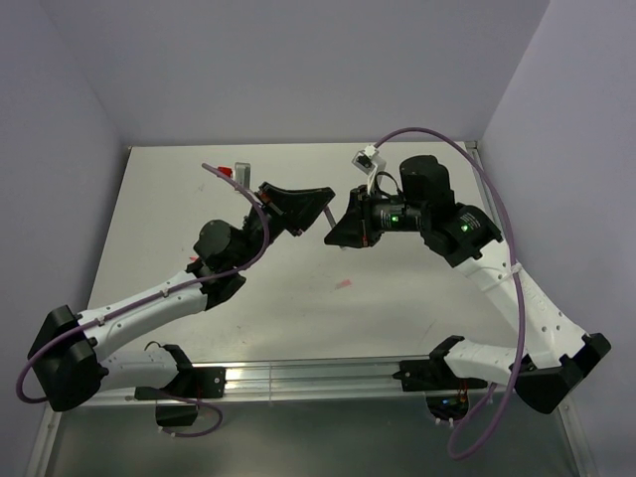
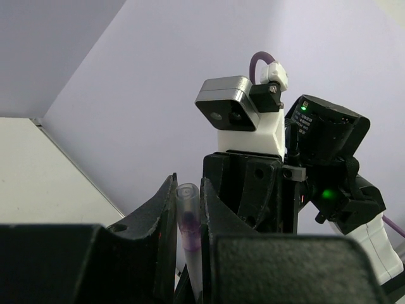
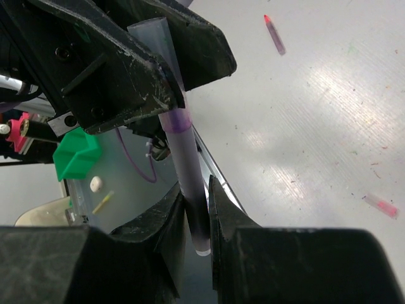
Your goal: Insert the pens into the pen caps
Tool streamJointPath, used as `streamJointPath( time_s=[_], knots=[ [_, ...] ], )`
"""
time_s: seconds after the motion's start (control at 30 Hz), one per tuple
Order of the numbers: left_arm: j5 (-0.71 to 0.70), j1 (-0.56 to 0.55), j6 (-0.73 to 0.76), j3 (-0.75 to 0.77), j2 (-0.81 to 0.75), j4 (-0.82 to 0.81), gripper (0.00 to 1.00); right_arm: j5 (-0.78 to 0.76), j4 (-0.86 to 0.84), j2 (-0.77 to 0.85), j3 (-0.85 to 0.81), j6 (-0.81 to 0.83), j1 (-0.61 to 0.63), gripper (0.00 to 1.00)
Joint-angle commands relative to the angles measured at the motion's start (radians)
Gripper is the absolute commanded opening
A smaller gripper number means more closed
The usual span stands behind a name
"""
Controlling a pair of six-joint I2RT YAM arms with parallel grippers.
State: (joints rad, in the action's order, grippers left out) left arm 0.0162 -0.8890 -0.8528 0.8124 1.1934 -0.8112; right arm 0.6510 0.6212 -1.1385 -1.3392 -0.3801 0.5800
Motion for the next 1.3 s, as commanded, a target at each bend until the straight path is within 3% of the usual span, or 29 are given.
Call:
streamJointPath(
  time_s=[0.0, 0.53, 0.83, 1.0, 1.27],
  knots=[
    [0.309, -0.123, 0.038, -0.079, 0.041, 0.224, 0.00, -0.171, -0.413, -0.020, -0.150, -0.094, -0.088, 0.00],
    [0.211, -0.119, 0.063, -0.006, 0.001, 0.336, 0.00, -0.131, -0.428, 0.002, -0.064, -0.115, -0.088, 0.00],
    [0.180, -0.078, -0.008, 0.034, -0.002, 0.391, 0.00, -0.102, -0.422, 0.013, -0.041, -0.115, -0.089, 0.01],
    [0.171, -0.013, -0.034, 0.062, -0.006, 0.434, 0.00, -0.080, -0.425, 0.028, 0.011, -0.118, -0.086, 0.10],
    [0.191, 0.061, -0.023, 0.126, 0.003, 0.469, 0.00, -0.065, -0.403, 0.060, 0.074, -0.105, -0.075, 0.34]
  ],
)
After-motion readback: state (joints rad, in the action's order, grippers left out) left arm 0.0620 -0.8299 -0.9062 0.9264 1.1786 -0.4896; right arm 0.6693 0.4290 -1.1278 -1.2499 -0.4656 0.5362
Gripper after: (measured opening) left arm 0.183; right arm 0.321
